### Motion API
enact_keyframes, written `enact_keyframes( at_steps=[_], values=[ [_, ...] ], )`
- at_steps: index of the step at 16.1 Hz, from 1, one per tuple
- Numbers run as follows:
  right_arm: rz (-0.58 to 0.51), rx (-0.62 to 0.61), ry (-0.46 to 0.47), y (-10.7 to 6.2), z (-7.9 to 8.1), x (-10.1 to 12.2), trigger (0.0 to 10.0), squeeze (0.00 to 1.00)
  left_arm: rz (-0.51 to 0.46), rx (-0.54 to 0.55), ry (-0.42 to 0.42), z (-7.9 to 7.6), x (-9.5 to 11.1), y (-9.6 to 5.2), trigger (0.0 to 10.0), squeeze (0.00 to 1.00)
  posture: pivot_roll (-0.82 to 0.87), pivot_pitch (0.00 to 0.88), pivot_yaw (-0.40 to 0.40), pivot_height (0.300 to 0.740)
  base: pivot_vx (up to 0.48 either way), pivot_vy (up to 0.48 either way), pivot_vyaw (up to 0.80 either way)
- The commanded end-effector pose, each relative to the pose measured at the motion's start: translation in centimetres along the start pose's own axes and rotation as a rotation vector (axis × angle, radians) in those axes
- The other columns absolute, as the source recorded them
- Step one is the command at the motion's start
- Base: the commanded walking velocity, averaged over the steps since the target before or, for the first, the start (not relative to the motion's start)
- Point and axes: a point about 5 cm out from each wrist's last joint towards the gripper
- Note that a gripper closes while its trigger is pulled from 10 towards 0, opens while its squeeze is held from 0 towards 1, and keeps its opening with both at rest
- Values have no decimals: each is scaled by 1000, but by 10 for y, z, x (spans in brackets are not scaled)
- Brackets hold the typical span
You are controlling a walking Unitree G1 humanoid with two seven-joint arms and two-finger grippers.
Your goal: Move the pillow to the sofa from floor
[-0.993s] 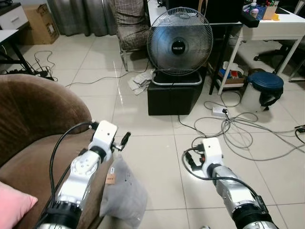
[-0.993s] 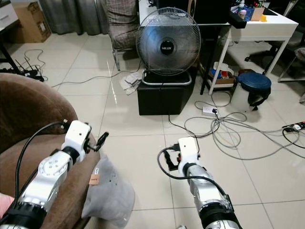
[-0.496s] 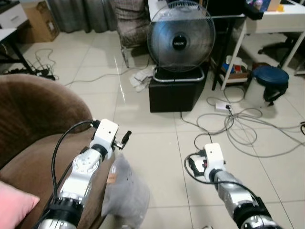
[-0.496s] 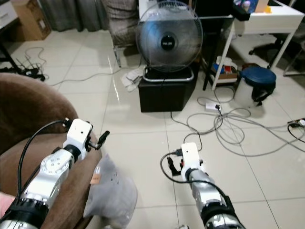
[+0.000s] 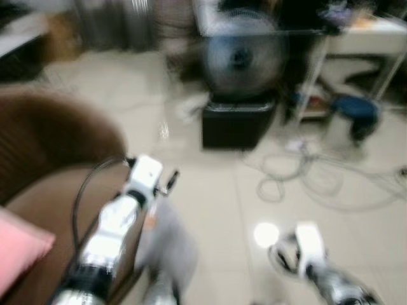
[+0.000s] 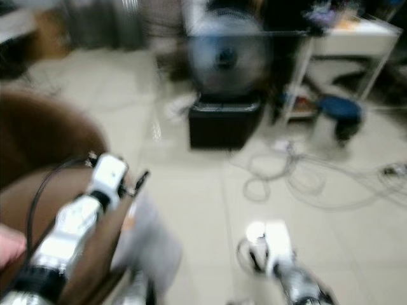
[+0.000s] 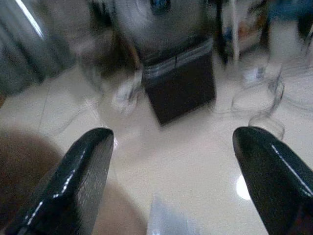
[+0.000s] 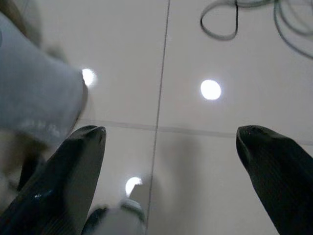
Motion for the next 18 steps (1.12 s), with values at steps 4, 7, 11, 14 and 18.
enact_keyframes(
  at_steps=[4,7,11,14,18],
  values=[
    [-9,29,-12,3,8,6,10000,0,-12,13,0,5,5,1,10000,0,54,0,39,630,0,0,0],
    [-84,72,-18,6,18,19,10000,0,8,-1,-8,4,-1,-5,10000,0,59,0,37,630,0,0,0],
    [-122,85,-72,7,20,26,10000,0,20,-15,-10,5,-3,-8,10000,0,59,0,37,630,292,0,0],
    [-238,161,-5,5,26,36,10000,0,21,-5,-15,9,-2,-11,10000,0,108,0,21,630,319,0,0],
    [-934,436,-94,-30,98,215,10000,0,-2,39,-30,19,3,-12,10000,0,125,0,0,630,319,0,0]
  ],
)
Point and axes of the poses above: a point about 5 cm out from each wrist's last joint towards the gripper, its own y axis pointing out of the wrist towards the gripper, its own x axis along the axis of the wrist's last joint, z = x × y, and after that the axes turned 6 degrees about -y, right-handed
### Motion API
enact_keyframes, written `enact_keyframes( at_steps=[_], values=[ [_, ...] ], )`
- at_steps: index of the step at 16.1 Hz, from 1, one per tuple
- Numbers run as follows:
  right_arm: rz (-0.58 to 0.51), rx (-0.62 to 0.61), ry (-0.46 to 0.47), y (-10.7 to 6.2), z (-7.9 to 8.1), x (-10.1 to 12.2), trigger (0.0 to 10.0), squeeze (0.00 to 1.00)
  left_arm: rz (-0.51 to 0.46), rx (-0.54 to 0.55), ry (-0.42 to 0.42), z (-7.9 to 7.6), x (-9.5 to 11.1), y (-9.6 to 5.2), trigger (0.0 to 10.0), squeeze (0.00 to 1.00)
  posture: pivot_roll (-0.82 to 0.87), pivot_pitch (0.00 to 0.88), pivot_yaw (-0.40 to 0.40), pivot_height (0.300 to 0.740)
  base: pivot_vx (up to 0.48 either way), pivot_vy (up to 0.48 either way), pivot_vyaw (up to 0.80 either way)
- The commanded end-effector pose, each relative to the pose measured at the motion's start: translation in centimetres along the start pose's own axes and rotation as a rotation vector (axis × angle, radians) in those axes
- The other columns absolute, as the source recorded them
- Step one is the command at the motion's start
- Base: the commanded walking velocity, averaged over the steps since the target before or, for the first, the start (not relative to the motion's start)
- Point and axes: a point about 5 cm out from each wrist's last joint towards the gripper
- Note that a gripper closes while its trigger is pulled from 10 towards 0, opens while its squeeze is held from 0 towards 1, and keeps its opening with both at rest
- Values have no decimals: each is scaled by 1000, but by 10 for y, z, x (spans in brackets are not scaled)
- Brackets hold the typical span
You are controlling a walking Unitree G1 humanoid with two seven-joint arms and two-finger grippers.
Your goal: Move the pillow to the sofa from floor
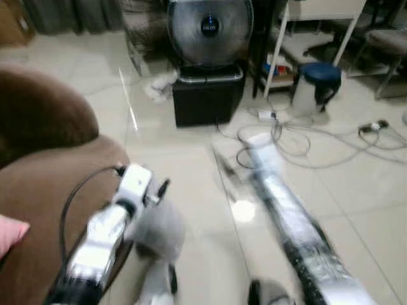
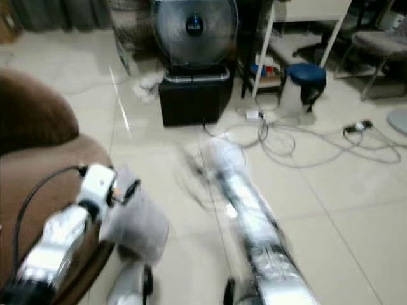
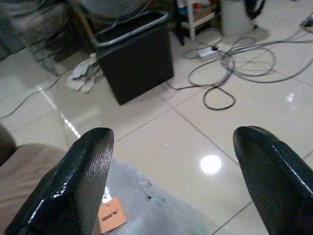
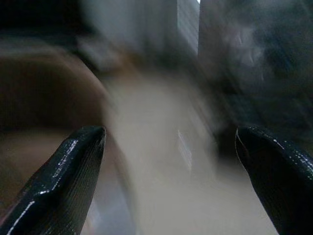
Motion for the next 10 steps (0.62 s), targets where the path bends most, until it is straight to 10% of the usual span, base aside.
enact_keyframes(
  at_steps=[1,6,10],
  values=[
    [107,-18,54,-23,-7,-28,10000,0,-14,20,-14,4,4,1,10000,0,134,0,-8,630,315,0,0],
    [262,-5,32,-15,-2,-41,10000,0,-6,17,9,2,4,1,10000,0,173,0,-26,630,284,0,0],
    [317,-122,55,-53,-25,-56,10000,0,-47,51,-18,5,9,-2,10000,0,140,0,-6,630,284,0,0]
  ],
)
Point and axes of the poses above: a point about 5 cm out from each wrist's last joint towards the gripper, its own y axis pointing out of the wrist towards the gripper, its own x axis along the axis of the wrist's last joint, z = x × y, and after that the axes turned 6 degrees about -y, right-handed
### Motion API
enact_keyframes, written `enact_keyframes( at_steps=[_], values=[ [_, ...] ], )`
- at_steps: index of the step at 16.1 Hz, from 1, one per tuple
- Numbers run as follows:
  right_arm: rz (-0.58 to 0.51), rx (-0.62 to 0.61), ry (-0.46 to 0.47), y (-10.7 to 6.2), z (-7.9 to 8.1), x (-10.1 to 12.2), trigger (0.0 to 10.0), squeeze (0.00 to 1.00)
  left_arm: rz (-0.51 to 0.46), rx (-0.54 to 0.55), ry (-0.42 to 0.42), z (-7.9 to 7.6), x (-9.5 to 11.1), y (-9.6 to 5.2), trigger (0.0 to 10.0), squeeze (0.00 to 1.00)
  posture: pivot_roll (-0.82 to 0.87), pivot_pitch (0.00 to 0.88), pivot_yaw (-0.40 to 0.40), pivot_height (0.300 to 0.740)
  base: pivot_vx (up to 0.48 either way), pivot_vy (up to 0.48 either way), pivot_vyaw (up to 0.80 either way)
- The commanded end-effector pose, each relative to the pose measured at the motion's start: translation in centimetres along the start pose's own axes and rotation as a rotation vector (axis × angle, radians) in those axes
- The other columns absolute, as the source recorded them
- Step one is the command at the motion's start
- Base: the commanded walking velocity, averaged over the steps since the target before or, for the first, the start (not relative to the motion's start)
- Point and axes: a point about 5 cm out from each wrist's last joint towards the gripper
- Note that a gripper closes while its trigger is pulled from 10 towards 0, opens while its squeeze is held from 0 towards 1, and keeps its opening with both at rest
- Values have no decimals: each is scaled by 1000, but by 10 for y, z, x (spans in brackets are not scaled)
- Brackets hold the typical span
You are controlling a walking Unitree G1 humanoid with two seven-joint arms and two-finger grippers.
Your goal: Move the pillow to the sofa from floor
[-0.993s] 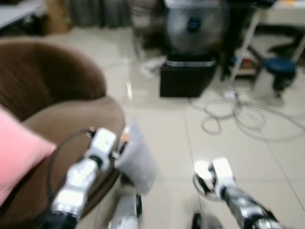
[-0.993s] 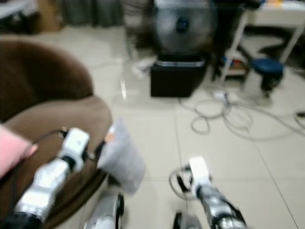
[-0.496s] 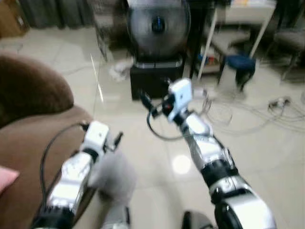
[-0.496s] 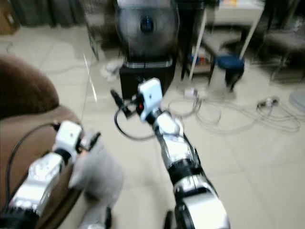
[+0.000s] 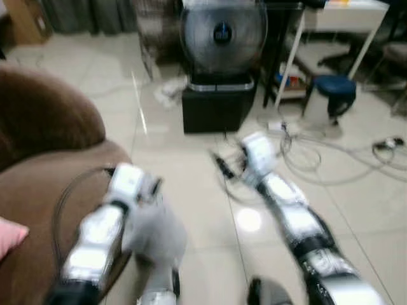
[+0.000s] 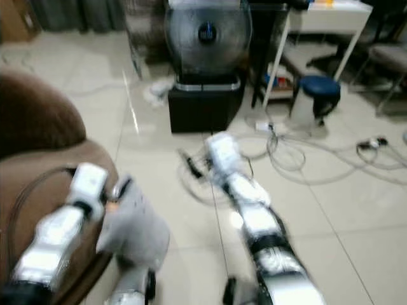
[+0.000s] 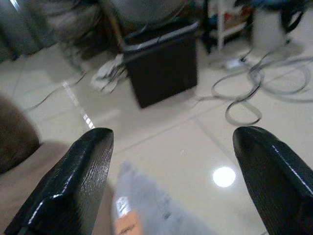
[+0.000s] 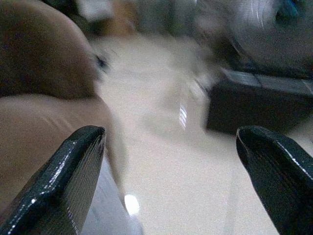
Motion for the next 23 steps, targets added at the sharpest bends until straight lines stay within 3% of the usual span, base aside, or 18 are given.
enact_keyframes(
  at_steps=[1,4,7,10,11,19,23],
  values=[
    [33,-26,7,-1,1,-5,10000,0,-26,23,8,6,7,0,10000,0,134,0,0,630,322,0,0],
    [163,-111,16,-23,-5,-32,10000,0,-17,3,21,3,6,1,10000,0,118,0,17,630,326,0,0],
    [173,-47,36,-23,8,-37,10000,0,-12,-4,28,2,6,0,10000,0,123,0,24,630,326,0,769],
    [199,-47,42,-23,11,-41,10000,0,-8,-6,35,3,5,-2,10000,0,136,0,21,630,325,0,800],
    [221,-82,72,-24,9,-45,10000,0,-7,-7,37,4,5,-3,10000,0,135,0,25,630,326,0,0],
    [200,-129,53,-29,-2,-42,10000,0,-7,-43,44,0,9,7,10000,0,93,0,48,630,311,0,0],
    [200,-125,60,-29,-1,-41,10000,0,-8,-49,43,-1,9,8,10000,0,94,0,45,630,307,0,-769]
  ],
)
Point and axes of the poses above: a point about 5 cm out from each wrist's last joint towards the gripper, its own y axis pointing out of the wrist towards the gripper, its own x axis along the axis of the wrist's last joint, z = x × y, and after that the axes turned 6 degrees about -y, right-handed
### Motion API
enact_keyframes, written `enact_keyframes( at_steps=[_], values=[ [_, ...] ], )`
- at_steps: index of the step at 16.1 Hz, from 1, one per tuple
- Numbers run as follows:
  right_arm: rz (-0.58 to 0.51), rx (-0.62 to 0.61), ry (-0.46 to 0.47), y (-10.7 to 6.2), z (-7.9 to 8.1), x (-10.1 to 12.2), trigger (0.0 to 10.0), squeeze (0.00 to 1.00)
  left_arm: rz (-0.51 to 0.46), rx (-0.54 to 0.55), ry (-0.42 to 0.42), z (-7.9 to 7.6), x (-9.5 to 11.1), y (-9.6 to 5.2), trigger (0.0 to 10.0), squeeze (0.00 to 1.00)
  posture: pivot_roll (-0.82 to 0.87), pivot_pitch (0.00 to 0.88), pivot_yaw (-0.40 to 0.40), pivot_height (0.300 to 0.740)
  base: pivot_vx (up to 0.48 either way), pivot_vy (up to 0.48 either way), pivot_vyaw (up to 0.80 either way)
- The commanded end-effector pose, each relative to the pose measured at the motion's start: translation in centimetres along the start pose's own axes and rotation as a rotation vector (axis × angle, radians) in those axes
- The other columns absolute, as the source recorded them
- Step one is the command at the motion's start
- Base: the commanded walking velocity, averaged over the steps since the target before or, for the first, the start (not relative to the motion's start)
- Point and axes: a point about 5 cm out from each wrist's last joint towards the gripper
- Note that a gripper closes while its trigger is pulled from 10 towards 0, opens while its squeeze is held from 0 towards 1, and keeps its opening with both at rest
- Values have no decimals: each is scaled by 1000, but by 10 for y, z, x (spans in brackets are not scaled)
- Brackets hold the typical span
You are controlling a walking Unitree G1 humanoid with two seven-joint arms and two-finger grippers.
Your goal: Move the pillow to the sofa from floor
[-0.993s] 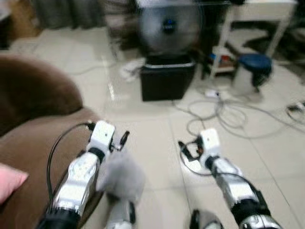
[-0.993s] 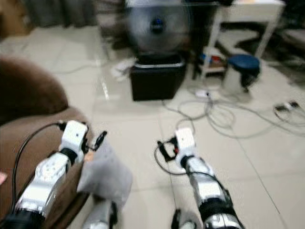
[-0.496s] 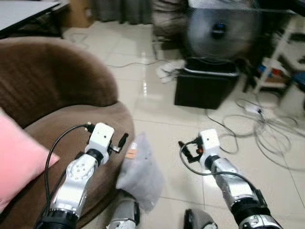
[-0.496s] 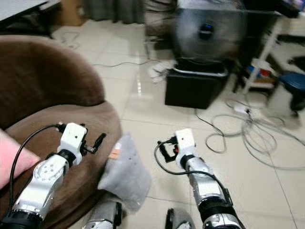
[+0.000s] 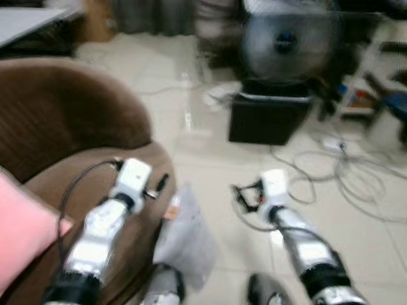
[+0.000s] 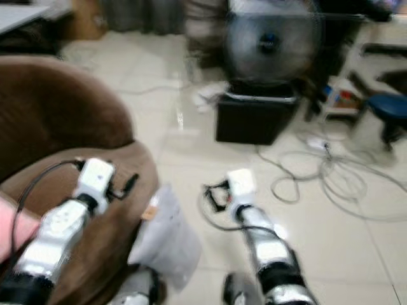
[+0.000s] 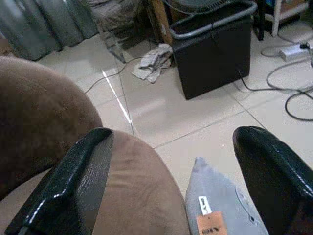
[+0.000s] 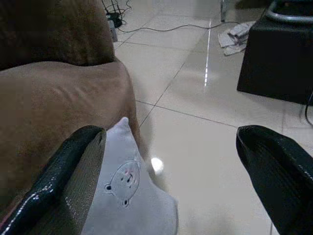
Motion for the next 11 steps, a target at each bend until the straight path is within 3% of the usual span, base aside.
enact_keyframes(
  at_steps=[1,2,8,11],
  values=[
    [12,-39,-15,-5,-14,0,10000,0,-16,-17,-4,-5,4,4,10000,0,94,0,44,630,304,0,-781],
    [14,-45,-17,-5,-16,0,10000,0,-19,-17,-4,-5,5,5,10000,0,94,0,44,630,307,0,-625],
    [2,-30,-24,-3,-17,6,10000,0,-23,-30,-1,-9,6,9,10000,0,85,0,39,630,315,0,0],
    [45,33,-57,-2,-12,3,10000,0,5,-1,10,-5,0,7,10000,0,93,0,32,630,0,0,0]
  ],
)
Point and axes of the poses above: a point about 5 cm out from each wrist's last joint towards the gripper, its own y axis pointing out of the wrist towards the gripper, its own x axis along the axis of the wrist's last joint, z = x × y, and after that the axes turned 6 degrees about -y, right-handed
